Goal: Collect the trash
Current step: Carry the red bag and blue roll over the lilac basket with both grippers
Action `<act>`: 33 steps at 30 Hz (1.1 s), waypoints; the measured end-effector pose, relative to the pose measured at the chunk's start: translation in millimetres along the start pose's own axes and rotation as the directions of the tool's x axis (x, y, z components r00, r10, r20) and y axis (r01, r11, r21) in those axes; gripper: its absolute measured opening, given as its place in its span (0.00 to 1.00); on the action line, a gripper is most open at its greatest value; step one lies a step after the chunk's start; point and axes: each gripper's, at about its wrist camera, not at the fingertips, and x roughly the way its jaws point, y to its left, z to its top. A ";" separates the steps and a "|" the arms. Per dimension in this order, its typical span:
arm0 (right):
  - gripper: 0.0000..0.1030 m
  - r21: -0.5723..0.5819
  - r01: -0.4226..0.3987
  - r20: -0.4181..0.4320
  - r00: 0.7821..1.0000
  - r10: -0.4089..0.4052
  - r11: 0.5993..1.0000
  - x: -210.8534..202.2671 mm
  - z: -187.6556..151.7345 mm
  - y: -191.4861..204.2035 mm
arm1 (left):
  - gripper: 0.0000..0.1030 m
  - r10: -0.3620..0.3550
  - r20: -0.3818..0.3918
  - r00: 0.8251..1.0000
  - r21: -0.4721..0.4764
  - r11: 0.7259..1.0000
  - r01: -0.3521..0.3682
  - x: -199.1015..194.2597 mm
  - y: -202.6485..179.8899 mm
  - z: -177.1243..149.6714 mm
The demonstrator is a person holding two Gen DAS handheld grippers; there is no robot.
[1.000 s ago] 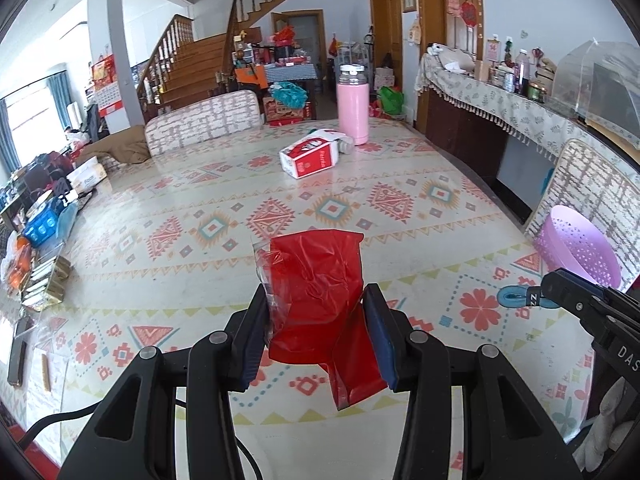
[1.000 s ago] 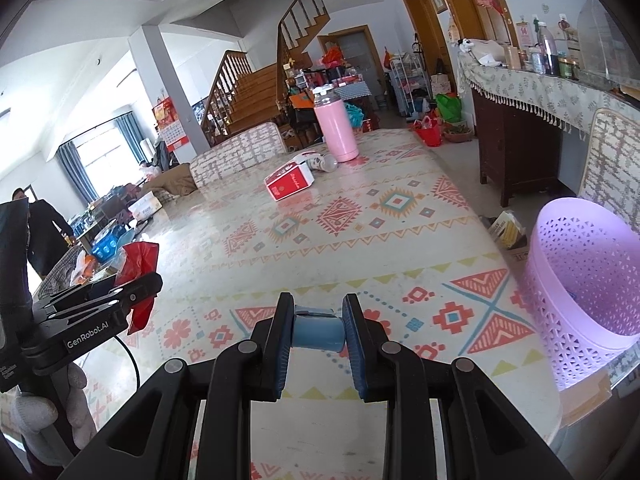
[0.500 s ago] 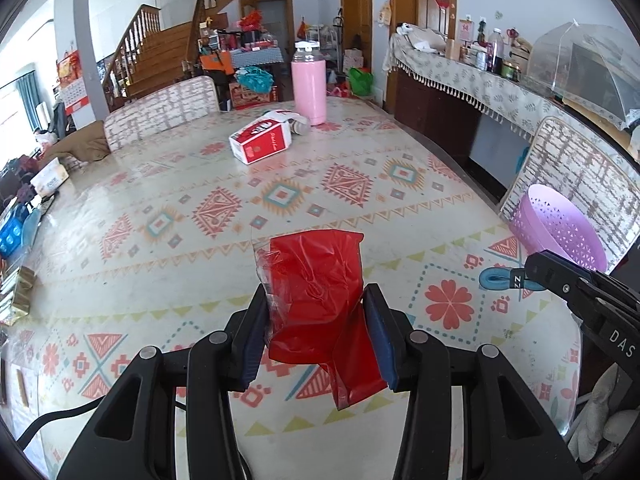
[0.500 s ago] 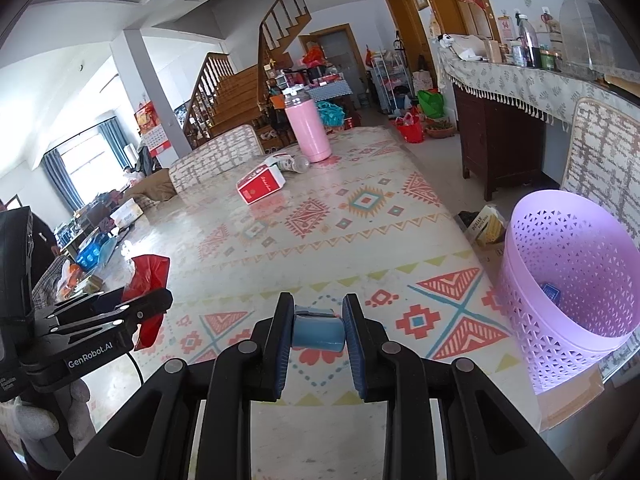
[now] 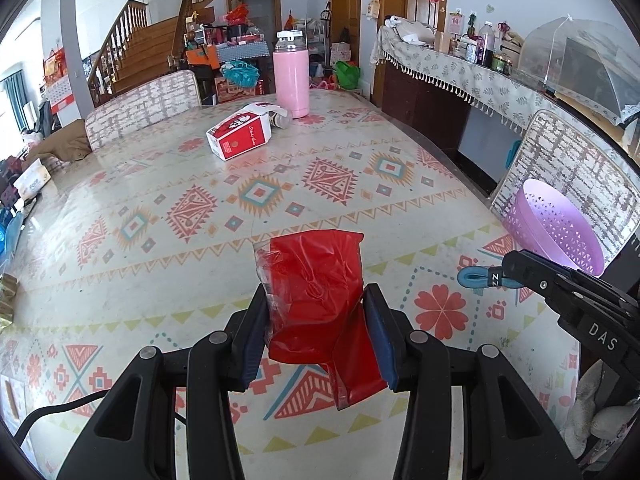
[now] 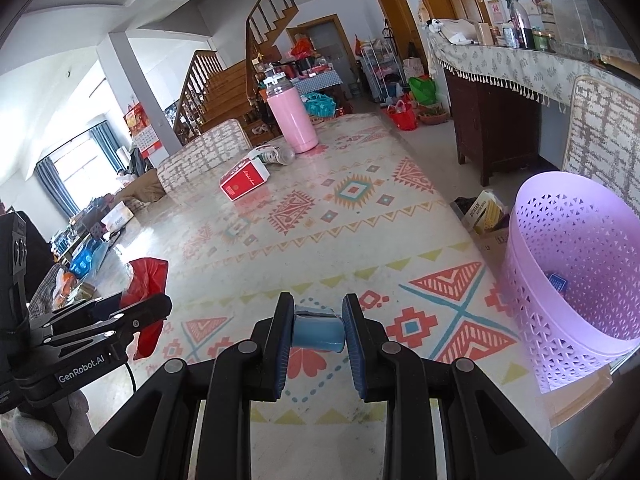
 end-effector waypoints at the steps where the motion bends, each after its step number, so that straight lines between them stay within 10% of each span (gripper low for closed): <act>1: 0.26 0.002 0.000 0.001 1.000 0.000 1.000 0.8 0.4 0.0 | 0.44 0.001 -0.001 1.000 0.000 1.000 -0.001 -0.2 0.0 -0.1; 33: 0.26 0.076 0.183 0.105 0.976 -0.190 0.980 -60.7 7.2 -62.3 | 0.44 -0.099 -0.073 0.992 0.135 0.985 0.108 29.7 -81.1 14.2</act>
